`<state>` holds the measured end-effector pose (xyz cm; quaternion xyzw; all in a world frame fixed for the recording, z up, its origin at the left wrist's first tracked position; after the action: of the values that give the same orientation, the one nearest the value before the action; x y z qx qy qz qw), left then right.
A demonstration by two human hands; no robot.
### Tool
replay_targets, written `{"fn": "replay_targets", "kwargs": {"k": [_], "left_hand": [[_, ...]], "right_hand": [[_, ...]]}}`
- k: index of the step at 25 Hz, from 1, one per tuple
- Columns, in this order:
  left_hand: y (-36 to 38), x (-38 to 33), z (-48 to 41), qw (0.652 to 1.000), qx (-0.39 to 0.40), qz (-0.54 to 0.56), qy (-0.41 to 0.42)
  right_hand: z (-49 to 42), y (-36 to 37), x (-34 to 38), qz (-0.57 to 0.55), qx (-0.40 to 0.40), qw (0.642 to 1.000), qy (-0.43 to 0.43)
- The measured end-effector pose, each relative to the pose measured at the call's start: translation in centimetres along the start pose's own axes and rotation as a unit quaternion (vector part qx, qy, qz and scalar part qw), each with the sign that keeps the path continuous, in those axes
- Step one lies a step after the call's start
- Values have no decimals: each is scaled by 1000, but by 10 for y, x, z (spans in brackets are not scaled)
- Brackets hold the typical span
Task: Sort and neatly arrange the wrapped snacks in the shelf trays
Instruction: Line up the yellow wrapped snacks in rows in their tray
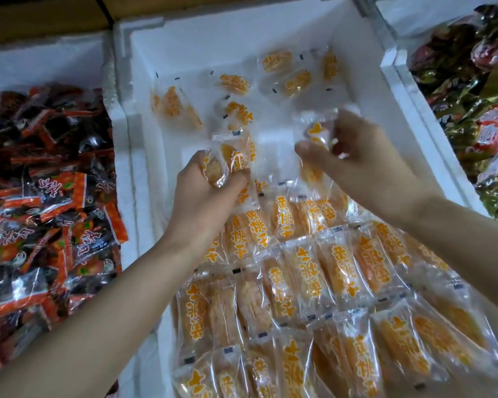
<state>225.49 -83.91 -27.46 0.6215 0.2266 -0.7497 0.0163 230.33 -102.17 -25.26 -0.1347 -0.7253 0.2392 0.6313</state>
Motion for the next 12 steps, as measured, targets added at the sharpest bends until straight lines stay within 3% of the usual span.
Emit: {"fn": "replay_targets", "kwargs": {"k": [4, 7, 12], "left_hand": [[3, 13, 32, 999, 18, -35, -14], [9, 17, 56, 997, 25, -78, 5], [15, 28, 83, 997, 50, -60, -14]], "right_hand": [[68, -4, -24, 28, 86, 994, 63], [116, 4, -38, 113, 136, 984, 10], [156, 17, -51, 143, 197, 969, -51]]}}
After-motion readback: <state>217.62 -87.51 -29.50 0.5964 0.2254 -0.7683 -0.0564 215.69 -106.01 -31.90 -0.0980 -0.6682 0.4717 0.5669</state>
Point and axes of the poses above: each hand's wrist, its own z-axis away from the middle knuckle, its own y-axis out of the palm, x = y × z, the point moved 3 cm from there along -z, towards the middle knuckle
